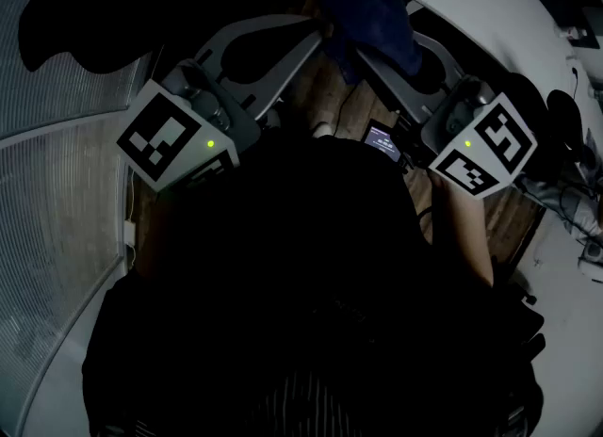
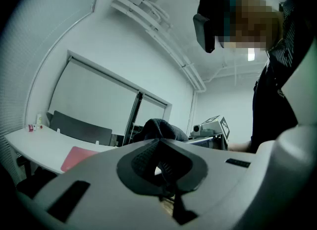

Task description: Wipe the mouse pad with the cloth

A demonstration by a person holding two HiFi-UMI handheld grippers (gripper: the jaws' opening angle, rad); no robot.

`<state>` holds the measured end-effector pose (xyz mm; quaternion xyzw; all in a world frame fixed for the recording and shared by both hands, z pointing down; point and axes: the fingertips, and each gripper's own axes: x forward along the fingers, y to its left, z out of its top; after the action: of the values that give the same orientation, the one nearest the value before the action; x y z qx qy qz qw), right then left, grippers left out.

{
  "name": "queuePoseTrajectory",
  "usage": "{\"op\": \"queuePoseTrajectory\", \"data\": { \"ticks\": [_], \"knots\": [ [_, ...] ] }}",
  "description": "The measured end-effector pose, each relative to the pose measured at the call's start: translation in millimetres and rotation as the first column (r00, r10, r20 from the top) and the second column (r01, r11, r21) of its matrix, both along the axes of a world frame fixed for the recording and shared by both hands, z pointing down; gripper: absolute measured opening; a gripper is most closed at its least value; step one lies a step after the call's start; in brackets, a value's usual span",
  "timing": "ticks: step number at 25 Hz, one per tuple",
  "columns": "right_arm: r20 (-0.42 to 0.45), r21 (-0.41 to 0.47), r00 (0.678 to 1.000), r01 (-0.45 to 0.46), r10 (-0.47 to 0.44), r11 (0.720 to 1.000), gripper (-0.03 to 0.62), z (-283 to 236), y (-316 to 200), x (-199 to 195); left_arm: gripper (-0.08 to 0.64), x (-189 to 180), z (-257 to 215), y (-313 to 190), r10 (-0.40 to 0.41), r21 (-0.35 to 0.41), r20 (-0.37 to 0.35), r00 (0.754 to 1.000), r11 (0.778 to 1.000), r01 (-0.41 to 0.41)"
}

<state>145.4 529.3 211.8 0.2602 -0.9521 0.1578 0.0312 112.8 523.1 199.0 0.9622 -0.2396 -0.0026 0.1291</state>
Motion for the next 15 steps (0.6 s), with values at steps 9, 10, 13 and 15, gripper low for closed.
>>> {"op": "queuePoseTrajectory", "data": {
  "ticks": [9, 10, 13, 15],
  "knots": [
    [0.045, -0.009, 0.999, -0.009, 0.010, 1.000, 0.075, -4, 0, 9, 0.006, 8, 6, -1, -0.059, 0.059, 0.156, 0.986, 0.997, 0.050],
    [0.047, -0.004, 0.999, -0.010, 0.011, 1.000, 0.075, -1, 3, 16, 0.006, 17, 8, 1, -0.073, 0.082, 0.196, 0.978, 0.995, 0.058],
    [0.065, 0.013, 0.998, -0.009, 0.008, 1.000, 0.077, 6, 16, 37, 0.006, 45, 13, 14, -0.045, 0.044, 0.187, 0.981, 0.998, 0.038],
    [0.084, 0.027, 0.996, -0.002, -0.001, 1.000, 0.078, 4, 22, 43, 0.006, 55, 12, 17, -0.017, 0.014, 0.151, 0.988, 1.000, 0.016]
  ]
}}
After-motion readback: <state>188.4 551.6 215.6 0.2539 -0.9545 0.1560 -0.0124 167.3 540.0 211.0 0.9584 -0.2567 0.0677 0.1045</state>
